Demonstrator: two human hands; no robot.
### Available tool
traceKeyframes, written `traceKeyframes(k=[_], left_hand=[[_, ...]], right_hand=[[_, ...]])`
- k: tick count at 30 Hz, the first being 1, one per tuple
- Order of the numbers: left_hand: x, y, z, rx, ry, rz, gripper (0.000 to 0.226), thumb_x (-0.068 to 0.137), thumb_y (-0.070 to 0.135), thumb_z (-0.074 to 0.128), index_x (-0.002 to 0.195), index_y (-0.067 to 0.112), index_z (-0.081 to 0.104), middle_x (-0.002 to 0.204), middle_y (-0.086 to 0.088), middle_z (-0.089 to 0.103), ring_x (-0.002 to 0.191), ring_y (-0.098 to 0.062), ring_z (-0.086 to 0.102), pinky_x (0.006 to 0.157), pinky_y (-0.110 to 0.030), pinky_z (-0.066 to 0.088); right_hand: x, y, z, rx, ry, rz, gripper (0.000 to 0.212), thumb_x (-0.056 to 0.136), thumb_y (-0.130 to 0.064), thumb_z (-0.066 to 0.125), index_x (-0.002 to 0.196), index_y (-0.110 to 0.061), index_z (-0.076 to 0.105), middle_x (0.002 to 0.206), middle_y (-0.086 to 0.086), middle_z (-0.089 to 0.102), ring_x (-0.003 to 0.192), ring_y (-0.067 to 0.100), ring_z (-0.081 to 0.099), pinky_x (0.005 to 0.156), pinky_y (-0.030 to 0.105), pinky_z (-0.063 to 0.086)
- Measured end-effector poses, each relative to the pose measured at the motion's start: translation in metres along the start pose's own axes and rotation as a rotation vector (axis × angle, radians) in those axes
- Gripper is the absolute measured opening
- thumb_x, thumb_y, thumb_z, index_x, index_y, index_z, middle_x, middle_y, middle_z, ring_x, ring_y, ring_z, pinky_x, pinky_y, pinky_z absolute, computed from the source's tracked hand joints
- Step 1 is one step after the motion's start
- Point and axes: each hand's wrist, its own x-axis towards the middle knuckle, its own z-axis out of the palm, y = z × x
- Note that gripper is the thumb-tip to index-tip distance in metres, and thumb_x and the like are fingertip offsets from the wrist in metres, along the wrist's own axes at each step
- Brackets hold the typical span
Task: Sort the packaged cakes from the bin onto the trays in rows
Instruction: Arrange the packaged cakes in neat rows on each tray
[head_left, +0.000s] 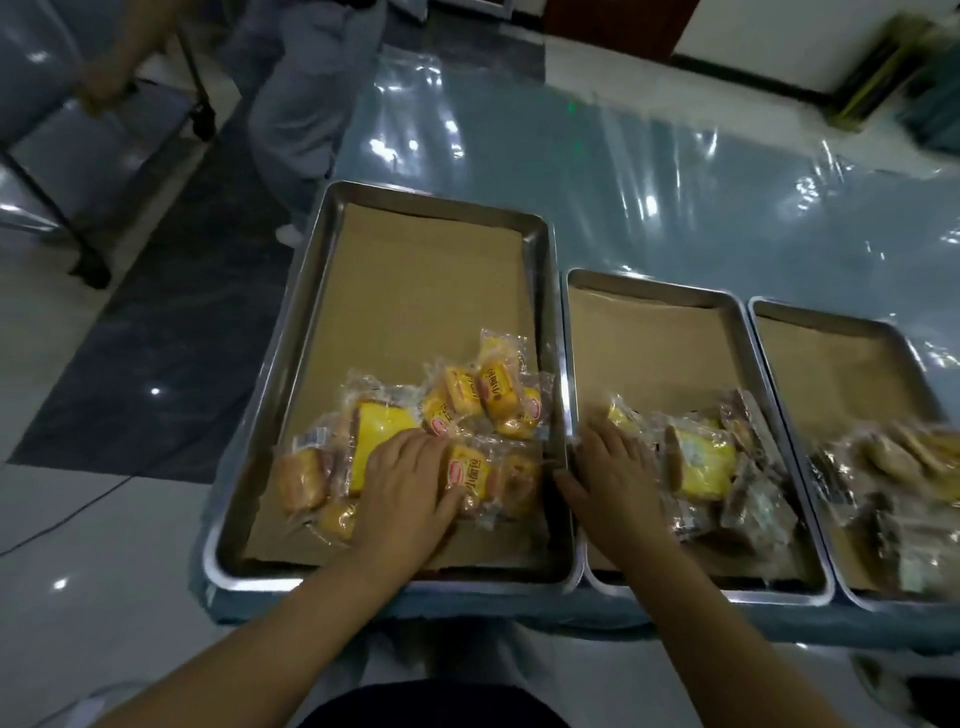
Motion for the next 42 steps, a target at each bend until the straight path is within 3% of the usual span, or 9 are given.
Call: traceKeyframes(k=[3,7,12,19,26,29,35,39,42], left_hand=[[0.007,-0.008,0.0,0.091,-0.058,-0.01,0.051,0.078,0.051,0.061,0.119,0.022,0.056,0.12,0.0,0.06,0.119,-0.021,0.042,0.096,-0.034,0.026],[0.015,-0.004,-0.001,0.126,-0.136,0.0,0.065,0.073,0.056,0.063,0.126,0.022,0.051,0.12,0.0,0.06,0.115,-0.02,0.043,0.092,-0.032,0.022],[0.027,0.002,-0.008,-0.228,-0.224,-0.096,0.068,0.078,0.035,0.069,0.135,0.025,0.033,0.121,0.001,0.055,0.107,-0.017,0.051,0.081,-0.022,0.036],[0.059,0.002,-0.023,-0.547,-0.218,-0.11,0.057,0.076,0.02,0.073,0.12,0.042,0.043,0.099,0.023,0.051,0.092,0.005,0.05,0.073,-0.006,0.04],[0.138,-0.019,-0.05,-0.904,-0.012,-0.371,0.043,0.073,0.014,0.078,0.098,0.039,0.054,0.097,0.013,0.064,0.085,0.007,0.059,0.069,-0.008,0.046],[0.175,-0.043,-0.052,-0.846,0.121,-0.519,0.037,0.078,0.012,0.073,0.097,0.037,0.053,0.097,0.013,0.061,0.086,0.002,0.059,0.061,-0.009,0.045],[0.227,-0.088,-0.025,-0.74,0.215,-0.721,0.034,0.081,0.013,0.07,0.11,0.023,0.053,0.099,0.011,0.058,0.093,-0.007,0.057,0.071,-0.019,0.045],[0.245,-0.102,-0.015,-0.616,0.208,-0.678,0.031,0.085,0.022,0.066,0.113,0.023,0.051,0.104,0.009,0.058,0.096,-0.008,0.057,0.075,-0.019,0.044],[0.241,-0.106,-0.013,-0.229,0.204,-0.506,0.037,0.087,0.025,0.061,0.122,0.021,0.049,0.12,0.001,0.053,0.105,-0.012,0.053,0.087,-0.024,0.043]], right_hand=[[0.005,-0.024,0.003,0.14,0.093,0.005,0.034,0.088,-0.028,0.059,0.121,-0.018,0.058,0.122,0.002,0.059,0.115,0.02,0.045,0.093,0.028,0.032],[0.019,-0.047,0.014,0.275,0.074,0.041,0.03,0.088,-0.024,0.06,0.118,-0.02,0.059,0.111,-0.001,0.062,0.107,0.017,0.052,0.091,0.033,0.042],[0.051,-0.059,0.012,0.547,0.154,0.271,0.022,0.087,-0.029,0.061,0.106,-0.028,0.052,0.097,-0.008,0.058,0.088,0.01,0.057,0.074,0.035,0.052],[0.093,-0.045,0.014,0.443,-0.023,0.311,0.016,0.09,-0.039,0.054,0.102,-0.03,0.056,0.093,-0.007,0.064,0.078,0.011,0.061,0.063,0.029,0.049],[0.125,-0.038,0.005,0.399,0.038,0.303,0.014,0.087,-0.039,0.058,0.091,-0.028,0.065,0.07,-0.014,0.058,0.064,0.006,0.055,0.051,0.021,0.035],[0.149,-0.043,-0.001,0.486,0.086,0.346,0.012,0.087,-0.044,0.054,0.087,-0.034,0.061,0.068,-0.017,0.057,0.063,-0.001,0.052,0.051,0.022,0.035],[0.211,-0.071,0.011,0.642,0.029,0.341,0.015,0.088,-0.037,0.055,0.089,-0.024,0.062,0.073,-0.009,0.063,0.067,0.009,0.059,0.061,0.029,0.047],[0.245,-0.082,0.031,0.569,-0.069,0.299,0.016,0.094,-0.033,0.049,0.103,-0.021,0.055,0.09,-0.005,0.062,0.073,0.007,0.056,0.055,0.024,0.039],[0.257,-0.082,0.042,0.34,0.086,0.205,0.027,0.092,-0.029,0.054,0.115,-0.015,0.051,0.106,0.004,0.059,0.099,0.02,0.056,0.079,0.032,0.048]])
